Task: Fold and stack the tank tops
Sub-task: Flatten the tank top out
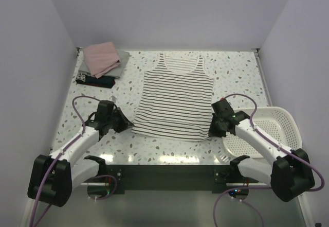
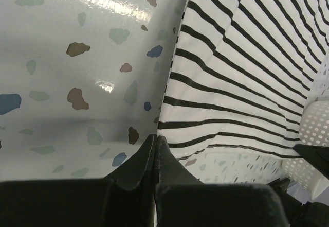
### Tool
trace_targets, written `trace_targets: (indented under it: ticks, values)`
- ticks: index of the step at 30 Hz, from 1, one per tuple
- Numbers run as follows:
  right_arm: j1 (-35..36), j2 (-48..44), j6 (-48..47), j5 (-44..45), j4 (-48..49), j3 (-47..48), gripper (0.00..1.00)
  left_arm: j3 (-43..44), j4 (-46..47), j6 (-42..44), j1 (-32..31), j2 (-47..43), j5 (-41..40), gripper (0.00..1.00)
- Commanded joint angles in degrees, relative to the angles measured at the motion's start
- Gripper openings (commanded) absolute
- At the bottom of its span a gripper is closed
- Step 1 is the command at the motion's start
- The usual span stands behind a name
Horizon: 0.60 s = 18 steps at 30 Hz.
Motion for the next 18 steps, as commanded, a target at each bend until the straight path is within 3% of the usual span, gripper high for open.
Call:
trace_targets:
  ticks: [1,9,18]
  values:
    - [0.01,-3.07,1.37,1.65,-6.8,2.24,0.0,3.06,-6.65,1.29,-0.21,-1.18,-0.9,0.0]
    - [0.01,-5.8,-0.82,4.99,-15.68,6.9,0.0,7.37,-12.72,5.42,0.66,-2.24,-1.78,0.0]
    - [-0.08,-5.28,-1.44,2.19,-16.3,6.03,0.01,5.97,-14.56,7.71,1.46,-4.26,0.5,0.02]
